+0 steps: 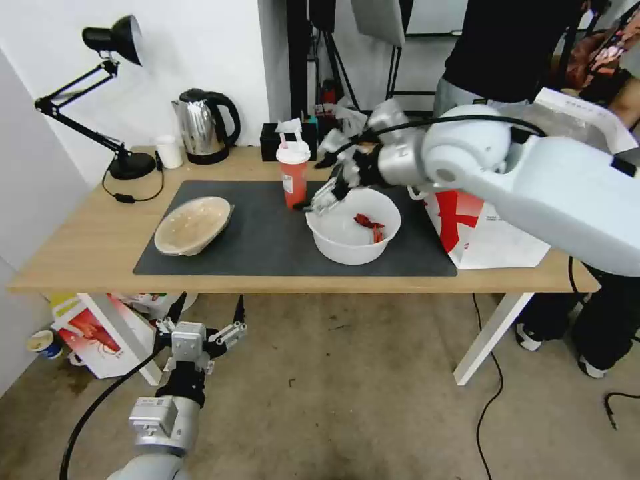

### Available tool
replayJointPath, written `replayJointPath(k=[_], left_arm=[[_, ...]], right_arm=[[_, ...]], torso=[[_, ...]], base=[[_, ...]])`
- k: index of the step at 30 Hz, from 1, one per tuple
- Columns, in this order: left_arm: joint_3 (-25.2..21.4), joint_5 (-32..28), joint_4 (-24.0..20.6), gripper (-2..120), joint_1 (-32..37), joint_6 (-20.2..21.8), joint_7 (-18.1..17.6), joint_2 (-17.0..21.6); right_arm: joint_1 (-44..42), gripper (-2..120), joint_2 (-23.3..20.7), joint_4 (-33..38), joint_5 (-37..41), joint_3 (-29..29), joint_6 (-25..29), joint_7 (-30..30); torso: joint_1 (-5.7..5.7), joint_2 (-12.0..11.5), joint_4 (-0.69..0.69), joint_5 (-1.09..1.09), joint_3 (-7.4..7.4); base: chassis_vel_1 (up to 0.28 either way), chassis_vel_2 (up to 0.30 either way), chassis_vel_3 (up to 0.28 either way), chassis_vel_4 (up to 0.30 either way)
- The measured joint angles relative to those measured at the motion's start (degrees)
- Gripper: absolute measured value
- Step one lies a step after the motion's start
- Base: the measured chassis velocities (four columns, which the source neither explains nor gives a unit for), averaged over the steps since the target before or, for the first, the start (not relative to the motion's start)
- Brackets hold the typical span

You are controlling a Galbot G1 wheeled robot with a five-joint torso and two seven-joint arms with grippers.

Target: Pick up the trash from the table and place it into the takeout bag.

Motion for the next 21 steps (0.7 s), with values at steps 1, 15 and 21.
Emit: replayJointPath(k=[1, 15, 21], left_arm=[[0.0, 0.0, 0.0, 100, 0.0, 0.0, 0.0, 0.0], [0.0, 0.0, 0.0, 100, 0.0, 0.0, 0.0, 0.0], [0.0, 0.0, 0.0, 100, 0.0, 0.0, 0.0, 0.0]], right_arm=[[0.0, 100, -0.2, 0.3, 0.1, -0.2, 0.0, 0.0], [1.5, 100, -3.3, 2.2, 0.7, -2.0, 0.0, 1.9], [3.1, 100, -3.9, 1.9, 1.6, -1.1, 0.0, 2.2]], torso=[[-0.01, 0.0, -0.01, -0.03, -0.01], [0.0, 0.0, 0.0, -0.02, -0.01], [-0.01, 0.0, 0.0, -0.04, -0.01]], base=[[0.0, 0.0, 0.0, 0.0], [0.0, 0.0, 0.0, 0.0], [0.0, 0.0, 0.0, 0.0]])
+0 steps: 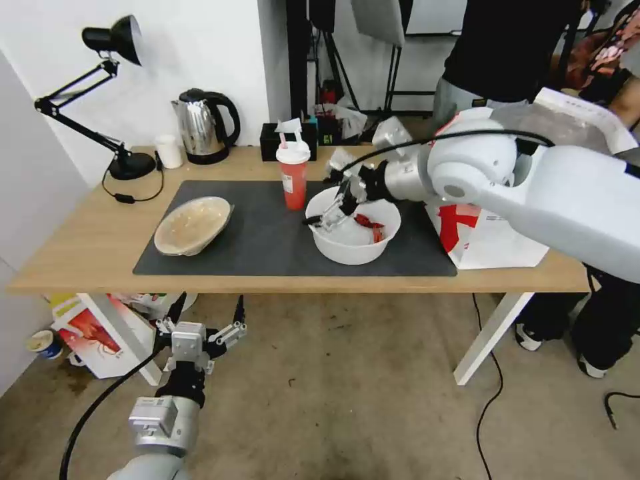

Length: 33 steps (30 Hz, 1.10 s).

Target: Pick up the trash from the table and place it into the takeout bag.

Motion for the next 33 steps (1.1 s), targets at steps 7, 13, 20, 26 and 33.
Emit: replayJointPath(k=[7, 13, 20, 26, 33], left_arm=[[0.0, 0.0, 0.0, 100, 0.0, 0.0, 0.0, 0.0], [0.0, 0.0, 0.0, 100, 0.0, 0.0, 0.0, 0.0], [0.0, 0.0, 0.0, 100, 0.0, 0.0, 0.0, 0.0], [0.0, 0.0, 0.0, 100, 0.0, 0.0, 0.0, 0.0], [0.0, 0.0, 0.0, 100, 0.0, 0.0, 0.0, 0.0]], right_arm=[[0.1, 100, -0.8, 0.4, 1.0, -1.0, 0.0, 1.5], [-0.1, 100, -1.6, 1.5, 1.7, -2.0, 0.0, 2.3], [-1.0, 100, -2.0, 1.8, 2.5, -2.6, 0.0, 4.2], [-2.3, 100, -1.5, 1.0, 2.9, -2.5, 0.0, 5.3], [-2.6, 100, -0.7, -0.2, 3.0, -2.5, -0.1, 5.8]], torso=[[0.0, 0.0, 0.0, 0.0, 0.0], [0.0, 0.0, 0.0, 0.01, 0.0], [0.0, 0.0, 0.0, 0.01, 0.0], [0.0, 0.0, 0.0, 0.01, 0.0], [0.0, 0.0, 0.0, 0.0, 0.0]], base=[[0.0, 0.0, 0.0, 0.0], [0.0, 0.0, 0.0, 0.0], [0.0, 0.0, 0.0, 0.0], [0.0, 0.0, 0.0, 0.0], [0.0, 0.0, 0.0, 0.0]])
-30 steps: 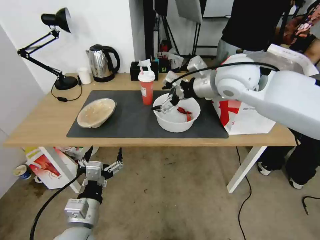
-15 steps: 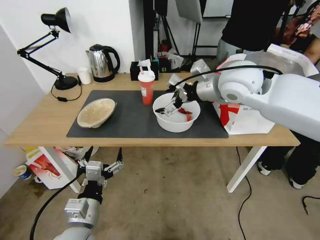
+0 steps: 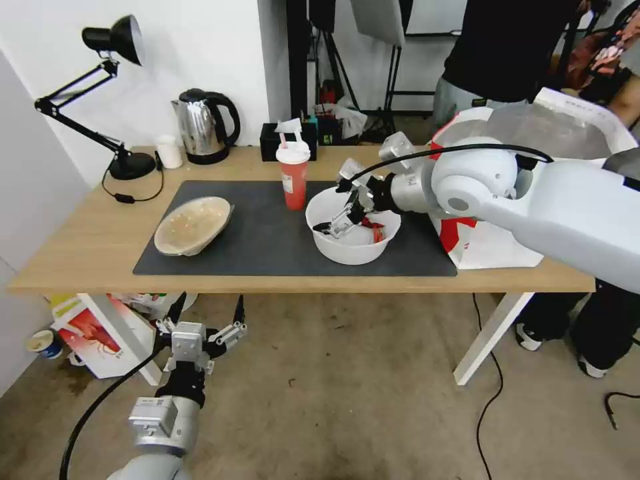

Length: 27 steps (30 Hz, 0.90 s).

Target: Pick up the trash from the table and place it into the takeout bag.

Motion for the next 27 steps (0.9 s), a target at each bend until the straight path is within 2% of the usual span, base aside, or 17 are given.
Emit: replayJointPath(k=[13, 27], left_arm=[[0.0, 0.0, 0.0, 100, 0.0, 0.0, 0.0, 0.0], [0.0, 0.0, 0.0, 100, 0.0, 0.0, 0.0, 0.0]], right_arm=[[-0.2, 100, -0.2, -0.8, 1.2, -2.2, -0.1, 1.1], [-1.8, 100, -1.6, 1.5, 2.3, -3.0, -0.1, 3.6]], torso=[[0.0, 0.0, 0.01, 0.0, 0.0], [0.0, 0.0, 0.0, 0.0, 0.0]], base=[[0.0, 0.0, 0.0, 0.0], [0.0, 0.0, 0.0, 0.0]])
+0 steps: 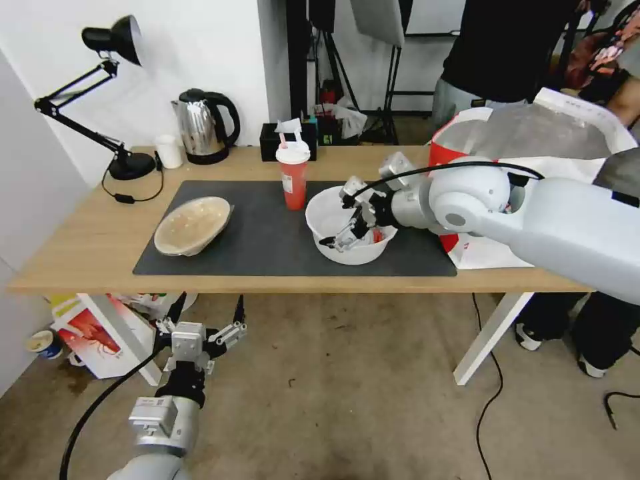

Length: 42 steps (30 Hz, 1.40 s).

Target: Pick up the trash from the table and place it into the takeout bag.

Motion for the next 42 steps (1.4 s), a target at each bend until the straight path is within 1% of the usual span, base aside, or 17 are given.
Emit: replayJointPath(k=[6, 17, 30, 42], left_arm=[[0.0, 0.0, 0.0, 100, 0.0, 0.0, 0.0, 0.0], [0.0, 0.0, 0.0, 100, 0.0, 0.0, 0.0, 0.0], [0.0, 0.0, 0.0, 100, 0.0, 0.0, 0.0, 0.0], [0.0, 0.0, 0.0, 100, 0.0, 0.0, 0.0, 0.0]], right_arm=[[0.8, 100, 0.3, -0.6, 0.0, -1.4, 0.0, -0.2], [5.1, 100, 2.5, -2.7, 0.0, -6.7, 0.0, -1.1], [7.5, 100, 4.2, -4.3, 0.9, -10.0, 0.0, -0.9], [8.2, 100, 4.9, -4.2, 1.5, -11.1, 0.0, -0.2]], torso=[[0.0, 0.0, 0.0, 0.0, 0.0], [0.0, 0.0, 0.0, -0.01, 0.0], [0.0, 0.0, 0.0, -0.01, 0.0], [0.0, 0.0, 0.0, 0.0, 0.0]], base=[[0.0, 0.0, 0.0, 0.0], [0.0, 0.0, 0.0, 0.0], [0.0, 0.0, 0.0, 0.0], [0.0, 0.0, 0.0, 0.0]])
